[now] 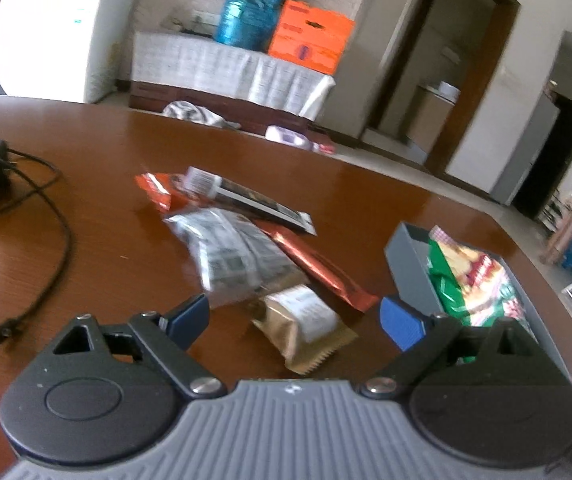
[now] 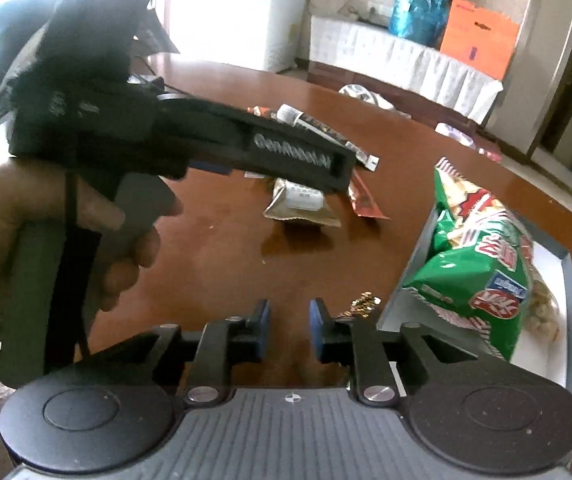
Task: Organize snacks
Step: 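Grasp the gold-wrapped candy with the right tool while the left grasps the brown-and-white pastry packet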
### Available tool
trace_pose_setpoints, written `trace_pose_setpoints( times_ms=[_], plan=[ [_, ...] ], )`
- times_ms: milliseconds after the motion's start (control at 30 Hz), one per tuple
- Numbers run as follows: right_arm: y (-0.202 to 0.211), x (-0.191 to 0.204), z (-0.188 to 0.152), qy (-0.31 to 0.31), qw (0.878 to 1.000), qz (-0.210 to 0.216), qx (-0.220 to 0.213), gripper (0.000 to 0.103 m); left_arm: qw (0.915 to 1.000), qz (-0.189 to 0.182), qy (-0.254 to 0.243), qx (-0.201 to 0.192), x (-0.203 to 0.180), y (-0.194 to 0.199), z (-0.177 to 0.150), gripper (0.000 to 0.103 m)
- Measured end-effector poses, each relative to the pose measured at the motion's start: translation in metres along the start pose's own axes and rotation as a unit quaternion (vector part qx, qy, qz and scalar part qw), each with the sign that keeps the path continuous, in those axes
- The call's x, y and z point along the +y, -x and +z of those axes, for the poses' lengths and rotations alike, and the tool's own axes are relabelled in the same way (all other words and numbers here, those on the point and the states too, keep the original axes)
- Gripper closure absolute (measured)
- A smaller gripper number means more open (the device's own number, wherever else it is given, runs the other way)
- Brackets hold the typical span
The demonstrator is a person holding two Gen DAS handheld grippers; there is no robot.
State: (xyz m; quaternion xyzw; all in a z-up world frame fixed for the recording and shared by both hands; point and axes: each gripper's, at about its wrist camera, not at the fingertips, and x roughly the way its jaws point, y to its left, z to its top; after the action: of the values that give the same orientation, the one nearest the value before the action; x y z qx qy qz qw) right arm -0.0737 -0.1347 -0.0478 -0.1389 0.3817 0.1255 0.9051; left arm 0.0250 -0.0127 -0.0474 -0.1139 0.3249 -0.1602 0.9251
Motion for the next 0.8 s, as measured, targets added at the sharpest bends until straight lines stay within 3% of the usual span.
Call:
trace_pose_setpoints(
  times_ms=[100,200,300,367,433,600,800],
  plan=[
    [0.007,-0.002,-0.003,0.003,1.000,-0.006,-0.001,0.079,0.9999,0.009,-0.010,0.005,-0.006,-0.007,-0.003,0.009],
    [0.010,-0.003,-0.003,0.005,1.000,-0.014,-0.006,0.072,0.9997,0.021,-0.008,0.014,-0.010,-0.017,-0.006,0.012],
    [0.012,-0.004,-0.002,0.001,1.000,-0.011,-0.010,0.067,0.9986,0.042,-0.031,0.015,-0.016,-0.023,-0.008,0.023],
    [0.013,-0.002,-0.003,0.004,1.000,-0.011,-0.010,0.065,0.9975,0.051,-0.048,0.012,-0.019,-0.025,-0.009,0.040],
    [0.014,-0.002,-0.004,0.005,1.000,-0.012,-0.009,0.063,0.9974,0.049,-0.053,0.009,-0.018,-0.026,-0.010,0.046],
    [0.011,0.003,0.001,0.006,1.000,-0.024,0.008,0.061,0.9979,0.051,-0.038,0.014,-0.009,-0.020,-0.007,0.048],
    [-0.013,0.021,0.019,0.048,0.994,-0.078,0.066,0.060,0.9991,0.040,-0.013,0.002,0.005,-0.005,-0.004,0.048]
  ],
)
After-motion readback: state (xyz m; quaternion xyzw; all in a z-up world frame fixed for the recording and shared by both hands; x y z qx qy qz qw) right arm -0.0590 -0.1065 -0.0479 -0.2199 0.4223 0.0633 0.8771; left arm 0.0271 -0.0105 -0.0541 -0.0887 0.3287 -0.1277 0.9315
